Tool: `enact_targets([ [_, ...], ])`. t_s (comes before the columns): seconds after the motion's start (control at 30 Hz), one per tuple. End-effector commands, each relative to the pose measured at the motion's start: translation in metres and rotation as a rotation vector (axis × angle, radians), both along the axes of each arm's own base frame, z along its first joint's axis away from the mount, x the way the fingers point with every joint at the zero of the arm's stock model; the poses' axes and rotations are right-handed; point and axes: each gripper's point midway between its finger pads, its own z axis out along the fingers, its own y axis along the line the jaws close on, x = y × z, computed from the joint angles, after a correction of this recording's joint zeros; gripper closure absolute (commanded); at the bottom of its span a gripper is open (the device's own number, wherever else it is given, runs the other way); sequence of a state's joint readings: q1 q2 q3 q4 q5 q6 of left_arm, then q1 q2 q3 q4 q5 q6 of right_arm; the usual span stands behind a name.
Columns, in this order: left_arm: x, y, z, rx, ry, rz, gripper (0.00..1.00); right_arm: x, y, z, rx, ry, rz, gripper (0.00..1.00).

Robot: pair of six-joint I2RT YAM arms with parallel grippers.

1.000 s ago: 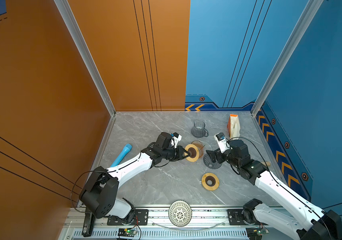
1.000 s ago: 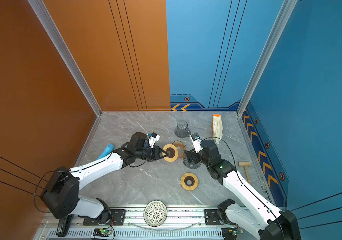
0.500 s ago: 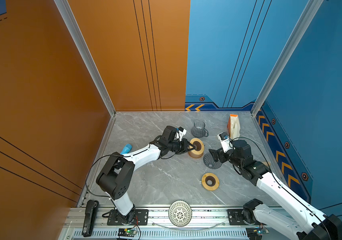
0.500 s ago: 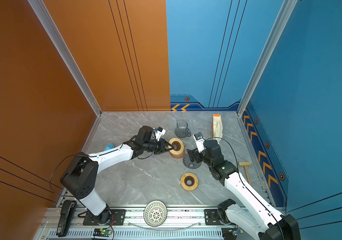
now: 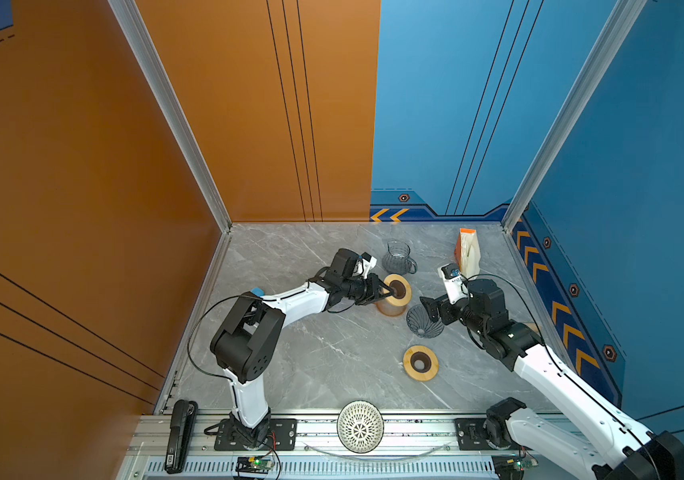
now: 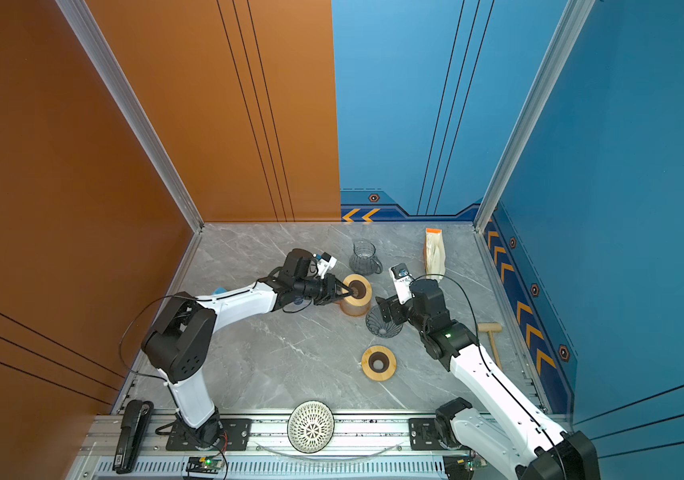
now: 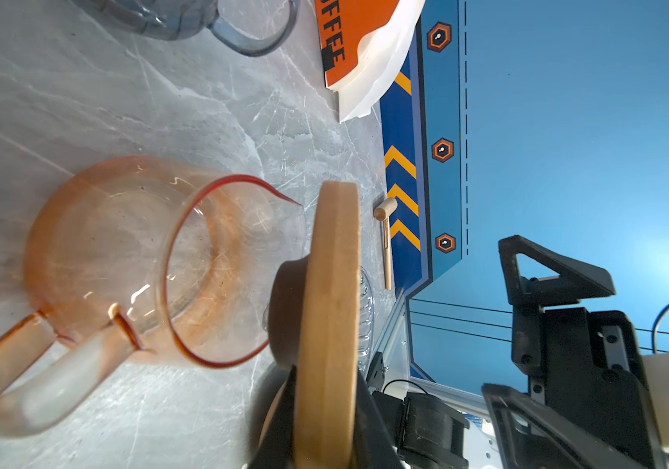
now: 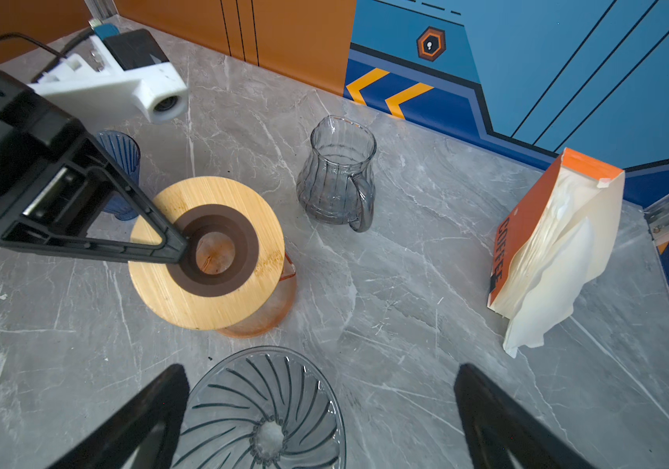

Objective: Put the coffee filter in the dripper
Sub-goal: 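Lift the bamboo stand with the left gripper and carry it over the orange server, then lower the bamboo stand onto the orange server and open the left gripper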

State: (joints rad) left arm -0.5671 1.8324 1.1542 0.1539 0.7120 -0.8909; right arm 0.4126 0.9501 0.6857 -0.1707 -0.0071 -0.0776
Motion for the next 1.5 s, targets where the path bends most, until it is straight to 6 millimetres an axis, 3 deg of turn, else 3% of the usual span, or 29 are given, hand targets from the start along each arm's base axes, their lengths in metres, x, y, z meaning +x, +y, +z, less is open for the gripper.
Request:
enact_targets([
  [0.0, 0.013, -0.003, 0.021, -0.051, -0.039, -0.003, 0.93, 0.001, 0.003, 0.0, 0.023, -0.004, 0.011, 0.0],
  [0.5, 0.026, -0.005, 0.004, -0.064, -0.002, 0.021, 0.87, 0.002, 0.003, -0.003, 0.024, 0.002, 0.013, 0.0],
  [0.83, 0.03, -0.001, 0.002, -0.067, 0.007, 0.024, 0.76, 0.002, 0.002, 0.002, 0.022, -0.009, 0.013, 0.0],
  [1.47, 0.03, 0.013, -0.004, -0.055, 0.016, 0.049, 0.75, 0.002, 0.004, -0.002, 0.031, 0.011, 0.02, 0.0],
])
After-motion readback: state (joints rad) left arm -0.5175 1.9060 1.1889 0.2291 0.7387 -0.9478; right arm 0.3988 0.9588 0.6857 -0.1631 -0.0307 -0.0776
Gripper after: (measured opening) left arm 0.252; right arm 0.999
